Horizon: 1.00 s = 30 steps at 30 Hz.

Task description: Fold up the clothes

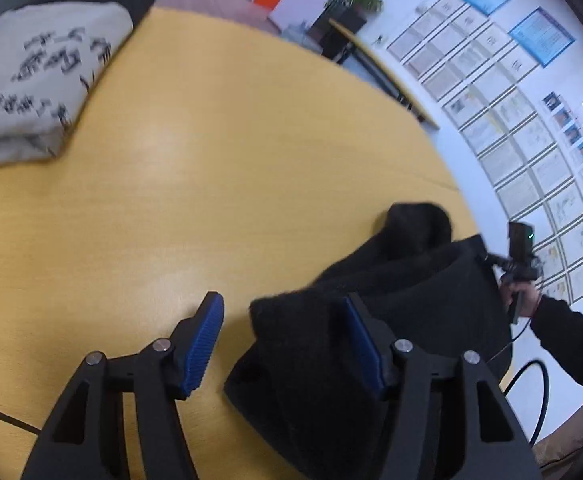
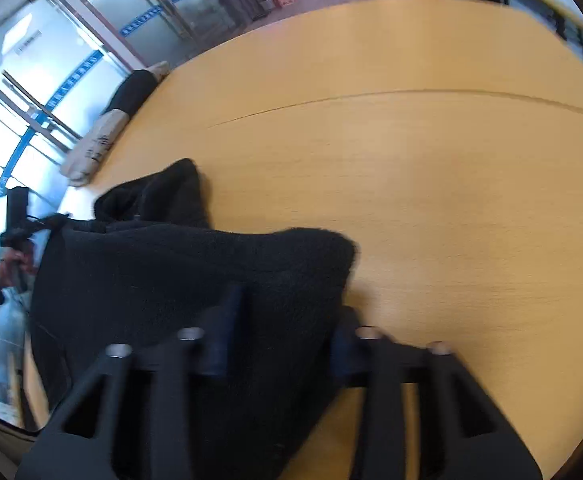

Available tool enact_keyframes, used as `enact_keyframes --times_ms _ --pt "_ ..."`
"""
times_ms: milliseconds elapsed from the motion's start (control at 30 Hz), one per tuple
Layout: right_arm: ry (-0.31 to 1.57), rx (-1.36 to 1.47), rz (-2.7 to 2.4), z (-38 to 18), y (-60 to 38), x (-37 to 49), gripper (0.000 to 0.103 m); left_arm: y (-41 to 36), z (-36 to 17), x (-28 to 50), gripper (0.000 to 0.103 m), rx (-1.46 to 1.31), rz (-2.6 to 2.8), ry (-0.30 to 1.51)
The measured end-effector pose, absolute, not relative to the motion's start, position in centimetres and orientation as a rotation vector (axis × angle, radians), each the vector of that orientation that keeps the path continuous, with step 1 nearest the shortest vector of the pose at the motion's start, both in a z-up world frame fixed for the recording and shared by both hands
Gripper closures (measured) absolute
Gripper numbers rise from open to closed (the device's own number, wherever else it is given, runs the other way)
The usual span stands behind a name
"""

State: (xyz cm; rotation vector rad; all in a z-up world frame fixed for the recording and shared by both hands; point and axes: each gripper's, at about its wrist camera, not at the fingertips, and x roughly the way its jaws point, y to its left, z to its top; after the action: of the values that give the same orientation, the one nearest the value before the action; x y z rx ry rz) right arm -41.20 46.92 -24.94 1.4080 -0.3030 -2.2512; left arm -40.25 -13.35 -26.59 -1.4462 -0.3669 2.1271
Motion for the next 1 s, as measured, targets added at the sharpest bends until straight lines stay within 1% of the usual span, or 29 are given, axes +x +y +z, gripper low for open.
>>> enact_keyframes --times_ms 33,67,100,133,167,233,300,367,400,467,533,600,667,733,767,800,833,900,1000 --pt "-0.304 1.375 -2.264 -24.5 46.6 -41.2 0.096 -13.2 -26.8 -40.2 0.043 -1.447 2.122 -0.365" --pt "-0.302 1.342 -2.281 -23.8 46.6 -40.9 0.096 -13.1 -27.1 -40.2 0.047 -1.448 2.118 -0.363" --pt "-0.294 1.296 -2.302 -22.8 46.7 -40.2 0.096 -13.1 -27.2 -40.3 0.067 -1.445 2.113 -0.371" --pt "-0.295 1.252 -2.318 -22.0 46.3 -39.9 0.096 -13.5 -27.0 -40.3 0.078 -1.437 2.107 -0.394" --pt "-0.305 1.198 -2.33 -21.1 46.3 -39.3 0.097 -13.7 -26.6 -40.3 0.079 -1.424 2.109 -0.408" --pt "-0.319 1.084 -2.34 -18.8 46.7 -37.8 0.097 -14.0 -25.5 -39.8 0.084 -1.37 2.135 -0.404" --pt "-0.335 0.997 -2.342 -17.0 47.3 -36.4 0.097 -14.9 -24.2 -39.1 0.085 -1.295 2.146 -0.45" --pt "-0.33 1.029 -2.347 -17.5 48.6 -36.0 0.097 -16.0 -22.5 -38.5 0.085 -1.197 2.14 -0.515" --pt "-0.32 1.073 -2.348 -18.3 49.1 -36.1 0.097 -16.1 -22.4 -38.3 0.085 -1.178 2.132 -0.519" --pt "-0.283 1.16 -2.325 -20.3 49.0 -36.5 0.097 -15.7 -23.0 -38.4 0.085 -1.217 2.139 -0.452" --pt "-0.245 1.214 -2.302 -21.7 48.2 -37.3 0.096 -15.5 -25.1 -39.1 0.085 -1.345 2.119 -0.411" --pt "-0.189 1.287 -2.298 -22.6 47.2 -38.3 0.095 -14.7 -26.0 -39.6 0.084 -1.392 2.118 -0.368" --pt "-0.123 1.356 -2.3 -23.2 46.3 -39.2 0.086 -14.4 -25.2 -39.4 0.079 -1.369 2.148 -0.327" --pt "-0.007 1.373 -2.331 -22.4 45.6 -39.2 0.066 -14.4 -23.9 -39.1 0.073 -1.335 2.19 -0.276" --pt "0.054 1.362 -2.352 -21.6 45.7 -39.1 0.06 -14.4 -23.0 -38.9 0.071 -1.324 2.212 -0.231" --pt "0.13 1.333 -2.374 -20.3 45.3 -38.9 0.049 -14.3 -22.1 -38.7 0.07 -1.309 2.226 -0.191" --pt "0.205 1.3 -2.378 -19.1 44.7 -38.8 0.044 -14.4 -21.1 -38.4 0.068 -1.284 2.24 -0.158" --pt "0.326 1.235 -2.296 -16.9 43.1 -38.8 0.043 -14.2 -19.1 -38.0 0.065 -1.241 2.254 -0.114" --pt "0.407 1.169 -2.054 -15.5 38.1 -39.6 0.043 -13.3 -17.1 -36.9 0.063 -1.17 2.201 -0.07"
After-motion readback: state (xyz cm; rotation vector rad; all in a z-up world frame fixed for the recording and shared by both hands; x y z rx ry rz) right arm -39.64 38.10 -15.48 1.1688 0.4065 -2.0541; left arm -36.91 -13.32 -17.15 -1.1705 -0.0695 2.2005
